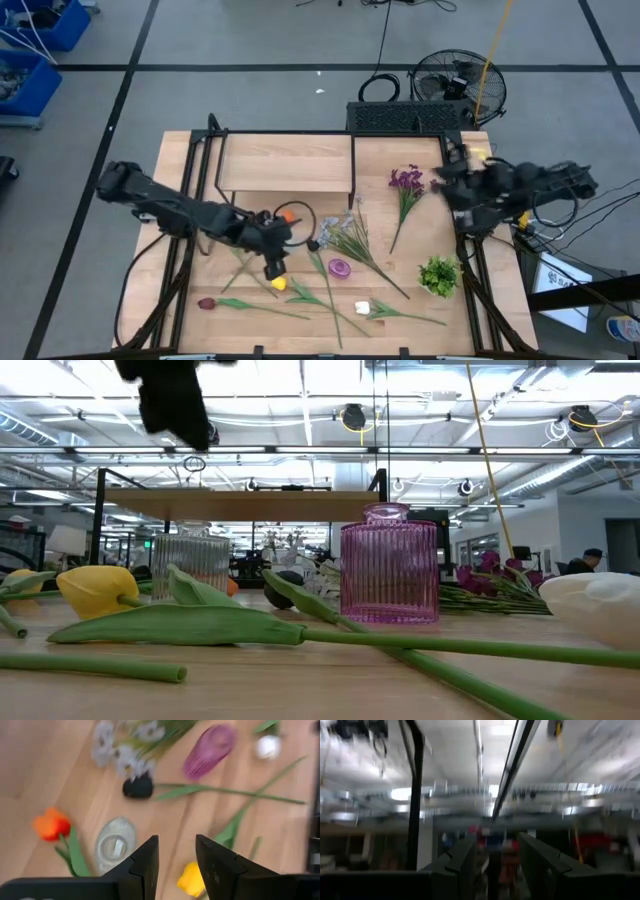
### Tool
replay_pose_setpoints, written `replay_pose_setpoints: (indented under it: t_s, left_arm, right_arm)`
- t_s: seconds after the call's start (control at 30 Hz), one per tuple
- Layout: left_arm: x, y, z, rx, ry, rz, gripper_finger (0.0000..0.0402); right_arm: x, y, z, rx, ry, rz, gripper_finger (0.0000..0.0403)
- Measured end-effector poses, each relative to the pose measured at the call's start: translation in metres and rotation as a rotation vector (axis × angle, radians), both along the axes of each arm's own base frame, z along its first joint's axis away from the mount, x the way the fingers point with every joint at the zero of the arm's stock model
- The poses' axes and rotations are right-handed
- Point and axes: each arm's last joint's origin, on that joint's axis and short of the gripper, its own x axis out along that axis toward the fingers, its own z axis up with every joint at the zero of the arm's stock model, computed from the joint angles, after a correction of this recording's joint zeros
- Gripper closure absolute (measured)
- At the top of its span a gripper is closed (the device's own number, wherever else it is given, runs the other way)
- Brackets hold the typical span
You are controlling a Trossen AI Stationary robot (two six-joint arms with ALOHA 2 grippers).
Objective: Pick and place flowers into a vace then onto a shelf
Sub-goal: Put the transparent vase on the shelf
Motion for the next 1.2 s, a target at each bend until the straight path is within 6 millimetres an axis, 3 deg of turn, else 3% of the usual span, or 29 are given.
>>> replay_pose_setpoints:
  t_s: [0.2,0.43,0.7,1.1,1.2]
  left_arm:
    - [0.012,0.015,-0.020,-0.058,0.103,0.125,0.0268]
    - [0.009,0.025,-0.031,-0.044,0.232,0.164,0.0268]
    - [0.015,0.027,-0.035,-0.031,0.216,0.169,0.0268]
    - [0.027,0.024,-0.062,-0.004,0.301,0.152,0.0269]
    - [0.026,0.024,-0.061,-0.002,0.299,0.154,0.0289]
  right_arm:
    - [0.056,0.016,0.002,0.037,0.472,0.052,0.0266]
    - [0.093,0.025,-0.020,0.103,0.642,0.056,0.0266]
    - [0.107,0.024,-0.032,0.148,0.690,-0.003,0.0266]
    - [0.107,0.023,-0.031,0.152,0.680,-0.006,0.0266]
    - [0.107,0.023,-0.031,0.150,0.680,-0.006,0.0266]
